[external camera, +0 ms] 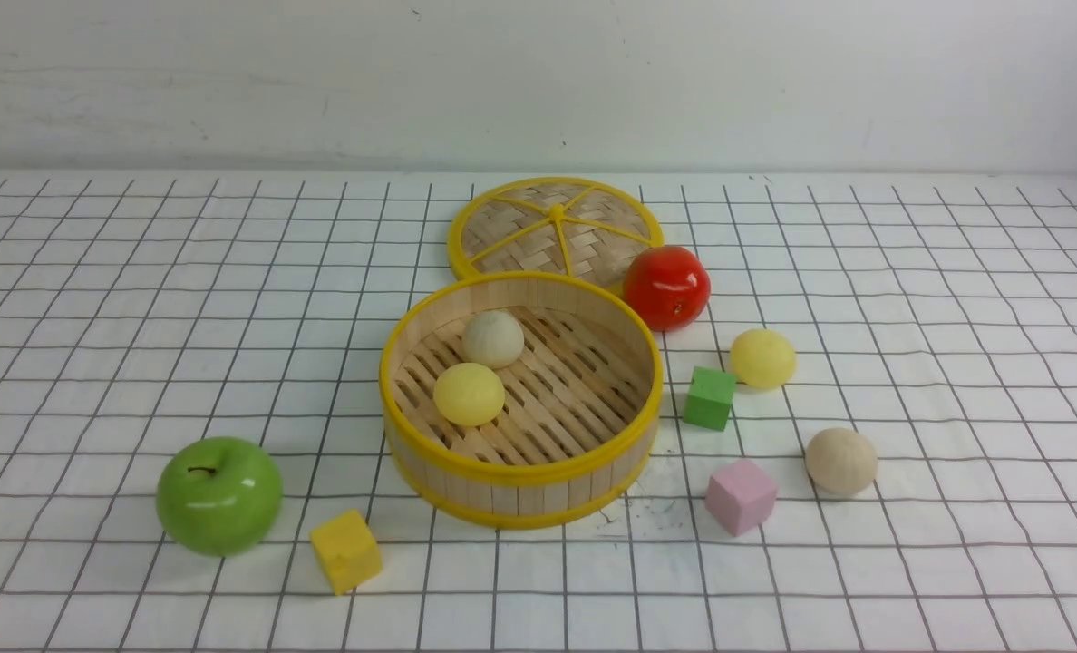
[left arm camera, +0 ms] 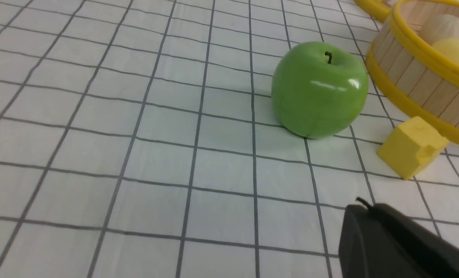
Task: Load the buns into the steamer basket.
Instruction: Use the right arm to grab a steamed stuffed bun
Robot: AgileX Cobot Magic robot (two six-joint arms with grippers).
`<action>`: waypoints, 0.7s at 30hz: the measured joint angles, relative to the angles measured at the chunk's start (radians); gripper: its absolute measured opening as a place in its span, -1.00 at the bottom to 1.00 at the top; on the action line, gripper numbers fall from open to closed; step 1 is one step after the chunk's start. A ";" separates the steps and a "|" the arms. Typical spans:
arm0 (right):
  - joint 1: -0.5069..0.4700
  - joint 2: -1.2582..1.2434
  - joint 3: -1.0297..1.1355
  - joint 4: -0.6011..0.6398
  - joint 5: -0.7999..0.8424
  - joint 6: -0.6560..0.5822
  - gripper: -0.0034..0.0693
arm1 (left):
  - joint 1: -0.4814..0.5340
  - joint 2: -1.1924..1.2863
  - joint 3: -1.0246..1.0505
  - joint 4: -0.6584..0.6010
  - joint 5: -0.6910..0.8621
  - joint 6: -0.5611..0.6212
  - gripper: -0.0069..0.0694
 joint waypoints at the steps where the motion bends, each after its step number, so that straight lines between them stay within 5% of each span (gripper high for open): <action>1: 0.000 0.000 0.000 -0.004 -0.002 0.000 -0.24 | 0.001 0.000 0.000 0.000 0.000 0.000 -0.85; 6: 0.000 0.000 0.008 -0.003 -0.072 0.001 -0.24 | 0.001 0.000 0.000 0.000 0.000 0.000 -0.85; 17: 0.000 0.000 0.011 0.050 -0.591 0.033 -0.24 | 0.001 0.000 0.000 0.000 0.000 0.000 -0.82; 21: 0.000 0.000 0.008 0.099 -0.706 0.152 -0.24 | 0.001 0.000 0.000 0.000 0.000 0.000 -0.82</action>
